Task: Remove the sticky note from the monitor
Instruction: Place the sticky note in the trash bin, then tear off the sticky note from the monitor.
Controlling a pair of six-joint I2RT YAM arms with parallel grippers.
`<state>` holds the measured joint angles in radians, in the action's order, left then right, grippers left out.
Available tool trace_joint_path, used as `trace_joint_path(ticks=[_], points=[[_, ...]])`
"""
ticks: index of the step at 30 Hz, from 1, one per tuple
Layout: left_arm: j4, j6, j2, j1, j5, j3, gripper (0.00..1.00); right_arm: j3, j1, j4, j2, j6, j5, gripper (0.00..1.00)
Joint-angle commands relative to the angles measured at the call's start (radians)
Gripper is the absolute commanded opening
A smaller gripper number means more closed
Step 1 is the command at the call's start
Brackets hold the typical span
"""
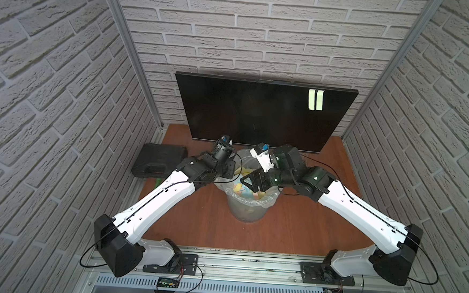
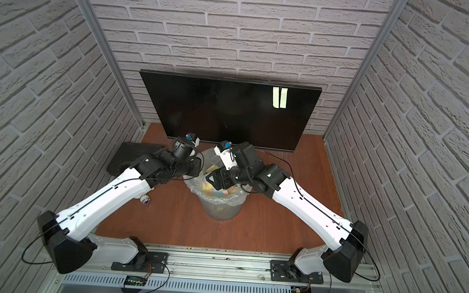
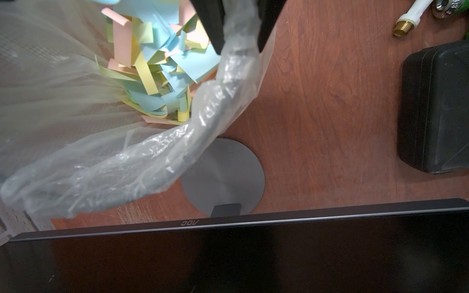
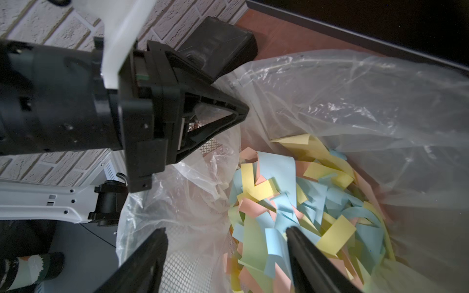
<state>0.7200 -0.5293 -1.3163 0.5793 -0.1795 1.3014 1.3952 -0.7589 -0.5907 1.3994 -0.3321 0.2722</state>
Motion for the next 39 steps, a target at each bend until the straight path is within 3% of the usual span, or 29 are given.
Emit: trace_joint_path(ticks=[1,7,16,22,27,39], points=[[0.002,-0.009,-0.006,0.004,0.023,-0.016,0.21,0.001,0.009,0.058,0.002,-0.022,0.122,0.78],[0.001,-0.010,-0.005,0.005,0.026,-0.019,0.21,-0.034,0.015,0.106,-0.015,-0.038,0.183,0.79],[0.004,-0.008,-0.002,0.005,0.023,-0.017,0.21,-0.054,0.037,0.129,-0.128,-0.044,0.016,0.79],[0.009,-0.006,0.001,0.005,0.020,-0.019,0.21,0.025,0.076,0.075,-0.199,-0.061,-0.105,0.71],[0.008,-0.006,-0.001,0.004,0.017,-0.018,0.21,0.070,0.176,0.053,-0.251,-0.136,-0.129,0.67],[0.009,-0.006,-0.005,0.004,0.017,-0.017,0.21,0.092,0.538,0.147,-0.294,-0.388,0.070,0.64]])
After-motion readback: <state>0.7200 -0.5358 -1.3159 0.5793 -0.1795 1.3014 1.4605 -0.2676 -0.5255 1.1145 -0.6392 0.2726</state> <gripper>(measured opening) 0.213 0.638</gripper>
